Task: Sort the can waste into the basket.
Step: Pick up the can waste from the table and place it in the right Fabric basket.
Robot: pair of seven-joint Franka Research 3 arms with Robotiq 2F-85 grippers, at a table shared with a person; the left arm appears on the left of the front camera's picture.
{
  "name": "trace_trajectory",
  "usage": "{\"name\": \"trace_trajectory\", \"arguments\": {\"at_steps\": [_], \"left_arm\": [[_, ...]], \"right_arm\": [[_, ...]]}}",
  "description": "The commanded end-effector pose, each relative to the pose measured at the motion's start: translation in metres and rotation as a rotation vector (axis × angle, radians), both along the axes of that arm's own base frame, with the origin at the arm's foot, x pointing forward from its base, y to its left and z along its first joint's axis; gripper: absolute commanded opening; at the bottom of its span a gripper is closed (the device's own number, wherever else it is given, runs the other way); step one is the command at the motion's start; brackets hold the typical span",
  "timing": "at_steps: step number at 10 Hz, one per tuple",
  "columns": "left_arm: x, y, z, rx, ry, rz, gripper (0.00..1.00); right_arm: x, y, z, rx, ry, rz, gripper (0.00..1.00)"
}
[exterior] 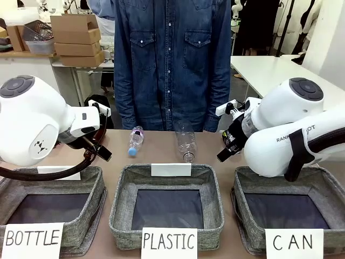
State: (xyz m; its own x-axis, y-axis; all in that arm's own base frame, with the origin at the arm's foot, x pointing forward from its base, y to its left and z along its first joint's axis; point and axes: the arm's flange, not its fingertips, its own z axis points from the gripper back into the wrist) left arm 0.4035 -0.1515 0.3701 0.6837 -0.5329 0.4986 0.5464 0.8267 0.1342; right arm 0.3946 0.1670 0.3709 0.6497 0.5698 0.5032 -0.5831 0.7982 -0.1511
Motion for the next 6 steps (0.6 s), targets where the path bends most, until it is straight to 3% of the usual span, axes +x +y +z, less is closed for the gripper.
{"name": "trace_trajectory", "arguments": {"at_steps": [1,2,3,4,6], "left_arm": [[0.0,0.0,0.0,0.0,0.0,0.0,1.0],[-0.011,0.008,0.024,-0.064,0.043,-0.025,1.0],[-0.036,0.018,0.066,-0.12,0.025,-0.043,1.0],[-0.067,0.03,0.1,-0.176,-0.002,-0.068,1.0],[-0.129,0.052,0.139,-0.175,-0.18,-0.105,1.0]], "right_arm": [[0.0,0.0,0.0,0.0,0.0,0.0,1.0],[-0.011,-0.004,0.02,0.123,0.092,0.081,1.0],[-0.039,-0.009,0.055,0.186,0.15,0.116,1.0],[-0.075,-0.017,0.084,0.201,0.115,0.122,1.0],[-0.149,-0.042,0.117,0.168,-0.092,0.11,1.0]]}}
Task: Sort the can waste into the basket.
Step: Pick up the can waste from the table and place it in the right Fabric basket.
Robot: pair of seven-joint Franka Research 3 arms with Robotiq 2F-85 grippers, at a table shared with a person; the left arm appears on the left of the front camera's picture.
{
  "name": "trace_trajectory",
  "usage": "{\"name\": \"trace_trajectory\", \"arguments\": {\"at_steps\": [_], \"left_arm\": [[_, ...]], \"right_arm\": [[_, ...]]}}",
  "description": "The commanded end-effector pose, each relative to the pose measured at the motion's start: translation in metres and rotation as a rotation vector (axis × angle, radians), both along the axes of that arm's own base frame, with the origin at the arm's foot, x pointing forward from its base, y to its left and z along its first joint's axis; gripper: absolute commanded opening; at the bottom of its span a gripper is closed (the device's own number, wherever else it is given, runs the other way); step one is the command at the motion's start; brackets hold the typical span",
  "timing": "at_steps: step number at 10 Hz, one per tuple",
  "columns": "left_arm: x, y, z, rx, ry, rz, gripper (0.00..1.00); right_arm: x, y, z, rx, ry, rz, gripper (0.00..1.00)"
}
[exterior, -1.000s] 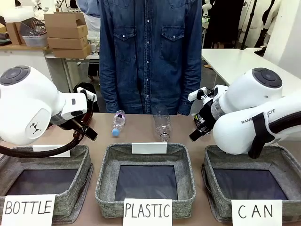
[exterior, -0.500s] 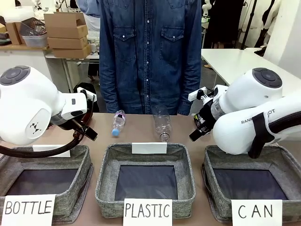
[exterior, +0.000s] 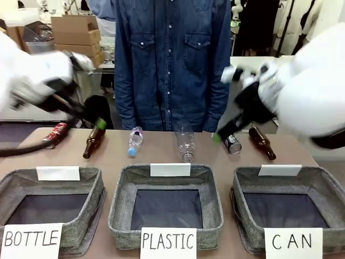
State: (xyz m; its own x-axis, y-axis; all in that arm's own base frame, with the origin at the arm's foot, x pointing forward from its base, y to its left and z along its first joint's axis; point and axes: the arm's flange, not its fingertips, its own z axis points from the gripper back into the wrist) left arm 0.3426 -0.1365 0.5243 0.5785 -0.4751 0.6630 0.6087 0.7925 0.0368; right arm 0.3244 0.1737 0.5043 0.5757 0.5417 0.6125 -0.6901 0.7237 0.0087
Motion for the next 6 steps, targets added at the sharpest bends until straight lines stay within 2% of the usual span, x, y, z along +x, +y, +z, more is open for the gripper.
{"name": "trace_trajectory", "arguments": {"at_steps": [1,2,3,4,6], "left_arm": [[-0.092,0.037,-0.011,0.041,-0.144,-0.051,1.0],[-0.103,0.027,-0.017,0.112,-0.156,-0.1,1.0],[-0.107,0.011,-0.033,0.283,-0.182,-0.254,1.0],[-0.045,0.015,0.058,0.043,-0.128,-0.052,1.0],[-0.045,0.015,0.058,0.043,-0.128,-0.052,1.0]], "right_arm": [[-0.106,-0.061,-0.011,-0.042,-0.204,-0.123,1.0],[-0.118,-0.067,-0.011,-0.072,-0.272,-0.229,1.0],[-0.119,-0.067,-0.015,-0.123,-0.363,-0.253,1.0],[-0.036,-0.032,0.072,-0.024,-0.209,-0.108,1.0],[-0.036,-0.032,0.072,-0.024,-0.209,-0.108,1.0]]}}
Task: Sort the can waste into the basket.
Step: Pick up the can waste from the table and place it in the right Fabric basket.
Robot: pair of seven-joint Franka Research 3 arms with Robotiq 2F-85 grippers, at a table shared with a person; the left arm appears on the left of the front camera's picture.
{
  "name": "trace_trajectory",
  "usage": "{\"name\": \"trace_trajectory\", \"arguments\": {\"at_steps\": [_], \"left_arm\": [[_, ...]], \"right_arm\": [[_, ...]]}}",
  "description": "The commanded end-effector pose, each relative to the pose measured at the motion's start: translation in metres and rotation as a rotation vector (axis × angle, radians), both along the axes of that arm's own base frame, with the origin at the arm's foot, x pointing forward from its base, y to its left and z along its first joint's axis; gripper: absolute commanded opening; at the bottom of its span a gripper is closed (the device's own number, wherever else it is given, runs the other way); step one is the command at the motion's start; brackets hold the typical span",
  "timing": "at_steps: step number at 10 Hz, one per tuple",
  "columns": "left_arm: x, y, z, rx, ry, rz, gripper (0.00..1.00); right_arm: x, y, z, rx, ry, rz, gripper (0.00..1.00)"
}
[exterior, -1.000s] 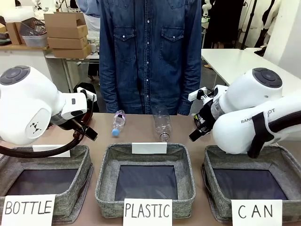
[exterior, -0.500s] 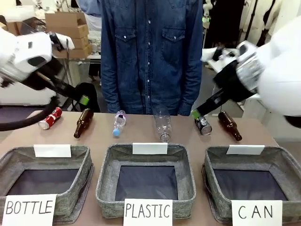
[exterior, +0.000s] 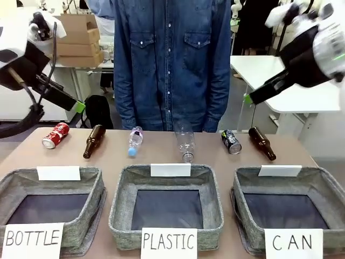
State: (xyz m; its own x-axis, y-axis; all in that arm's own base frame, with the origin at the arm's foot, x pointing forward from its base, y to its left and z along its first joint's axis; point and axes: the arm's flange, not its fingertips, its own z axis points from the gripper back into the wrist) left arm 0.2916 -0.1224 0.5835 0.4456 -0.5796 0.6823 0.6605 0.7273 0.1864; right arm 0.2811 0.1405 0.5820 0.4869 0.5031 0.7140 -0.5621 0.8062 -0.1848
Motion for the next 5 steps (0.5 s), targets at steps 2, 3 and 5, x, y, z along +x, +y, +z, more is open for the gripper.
{"name": "trace_trajectory", "arguments": {"at_steps": [2,3,5], "left_arm": [[-0.005,0.014,0.013,-0.085,0.162,-0.065,1.0],[-0.006,0.04,0.019,-0.136,0.29,-0.041,1.0],[-0.01,0.094,0.022,-0.426,0.515,-0.155,1.0]], "right_arm": [[-0.006,-0.023,0.016,0.224,0.1,0.0,1.0],[-0.014,-0.046,0.025,0.434,0.194,0.053,1.0],[-0.027,-0.089,0.037,0.809,0.46,0.054,1.0]]}}
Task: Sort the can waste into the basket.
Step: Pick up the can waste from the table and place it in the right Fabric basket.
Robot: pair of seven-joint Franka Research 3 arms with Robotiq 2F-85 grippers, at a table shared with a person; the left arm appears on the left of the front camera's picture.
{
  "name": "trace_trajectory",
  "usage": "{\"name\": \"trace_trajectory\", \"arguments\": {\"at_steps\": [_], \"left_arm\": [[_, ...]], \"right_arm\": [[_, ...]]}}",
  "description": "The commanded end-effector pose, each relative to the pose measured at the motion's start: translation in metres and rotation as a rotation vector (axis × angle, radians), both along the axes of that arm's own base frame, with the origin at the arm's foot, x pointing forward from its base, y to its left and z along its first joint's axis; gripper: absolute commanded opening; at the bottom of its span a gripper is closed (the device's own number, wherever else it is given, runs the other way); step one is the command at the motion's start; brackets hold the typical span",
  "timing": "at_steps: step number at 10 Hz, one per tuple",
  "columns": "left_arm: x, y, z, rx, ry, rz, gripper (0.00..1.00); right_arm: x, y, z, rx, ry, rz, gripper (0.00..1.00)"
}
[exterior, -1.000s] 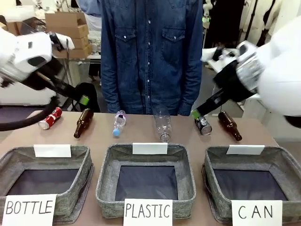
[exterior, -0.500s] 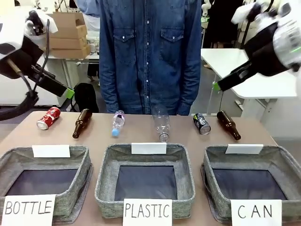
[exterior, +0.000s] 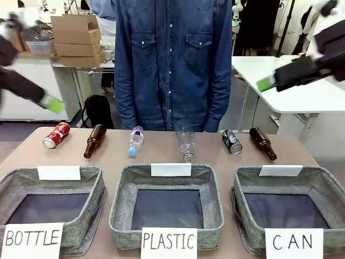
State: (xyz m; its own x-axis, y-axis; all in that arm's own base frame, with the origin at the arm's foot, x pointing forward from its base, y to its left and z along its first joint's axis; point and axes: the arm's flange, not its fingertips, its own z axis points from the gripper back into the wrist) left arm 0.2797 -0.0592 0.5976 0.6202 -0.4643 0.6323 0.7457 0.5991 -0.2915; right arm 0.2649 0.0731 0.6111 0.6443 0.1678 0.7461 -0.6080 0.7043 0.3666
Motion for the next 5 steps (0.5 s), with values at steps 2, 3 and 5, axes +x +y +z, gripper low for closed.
{"name": "trace_trajectory", "arguments": {"at_steps": [2,3,5], "left_arm": [[0.001,0.078,0.002,-0.384,0.198,0.058,1.0],[0.0,0.1,0.0,-0.569,0.197,0.104,1.0],[0.002,0.13,-0.008,-0.738,0.214,0.181,1.0]], "right_arm": [[-0.023,-0.065,0.007,0.489,0.266,-0.074,1.0],[-0.026,-0.087,0.002,0.564,0.303,-0.169,1.0],[-0.027,-0.123,-0.011,0.718,0.435,-0.314,1.0]]}}
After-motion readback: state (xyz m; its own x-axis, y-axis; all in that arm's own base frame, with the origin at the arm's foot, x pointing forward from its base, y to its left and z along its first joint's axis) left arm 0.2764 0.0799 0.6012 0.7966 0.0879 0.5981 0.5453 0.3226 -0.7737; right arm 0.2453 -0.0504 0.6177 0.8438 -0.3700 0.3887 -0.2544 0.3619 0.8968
